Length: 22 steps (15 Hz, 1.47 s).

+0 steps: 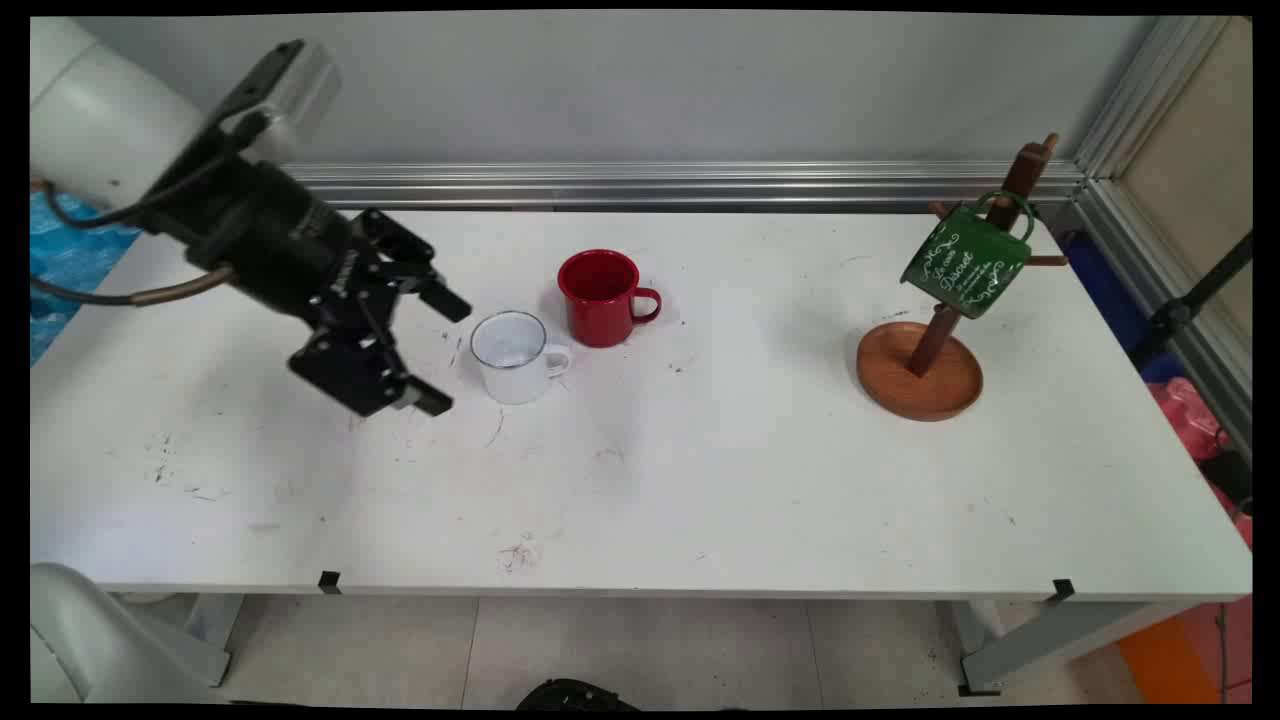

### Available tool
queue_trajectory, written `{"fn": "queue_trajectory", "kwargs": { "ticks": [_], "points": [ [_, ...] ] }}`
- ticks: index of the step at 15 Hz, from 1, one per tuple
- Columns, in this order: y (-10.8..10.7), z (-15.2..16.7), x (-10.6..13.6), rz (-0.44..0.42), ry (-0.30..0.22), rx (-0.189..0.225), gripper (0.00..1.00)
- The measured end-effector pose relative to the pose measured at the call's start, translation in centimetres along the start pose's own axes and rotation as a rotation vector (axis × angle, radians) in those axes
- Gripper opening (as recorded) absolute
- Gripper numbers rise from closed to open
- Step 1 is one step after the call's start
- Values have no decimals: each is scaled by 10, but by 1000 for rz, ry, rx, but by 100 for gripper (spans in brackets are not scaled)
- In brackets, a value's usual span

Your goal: Pick up the green mug from the rack

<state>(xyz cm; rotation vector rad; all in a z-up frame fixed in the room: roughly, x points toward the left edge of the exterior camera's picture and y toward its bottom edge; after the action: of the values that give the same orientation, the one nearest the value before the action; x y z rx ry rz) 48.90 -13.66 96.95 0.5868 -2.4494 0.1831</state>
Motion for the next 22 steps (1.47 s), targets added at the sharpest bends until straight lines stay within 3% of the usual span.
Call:
{"fn": "queue_trajectory", "kwargs": {
  "ticks": [13, 22],
  "points": [
    [-54, 63, 83, -5, 190, 34, 100],
    [-99, 114, 132, -26, 320, -12, 100]
  ]
}}
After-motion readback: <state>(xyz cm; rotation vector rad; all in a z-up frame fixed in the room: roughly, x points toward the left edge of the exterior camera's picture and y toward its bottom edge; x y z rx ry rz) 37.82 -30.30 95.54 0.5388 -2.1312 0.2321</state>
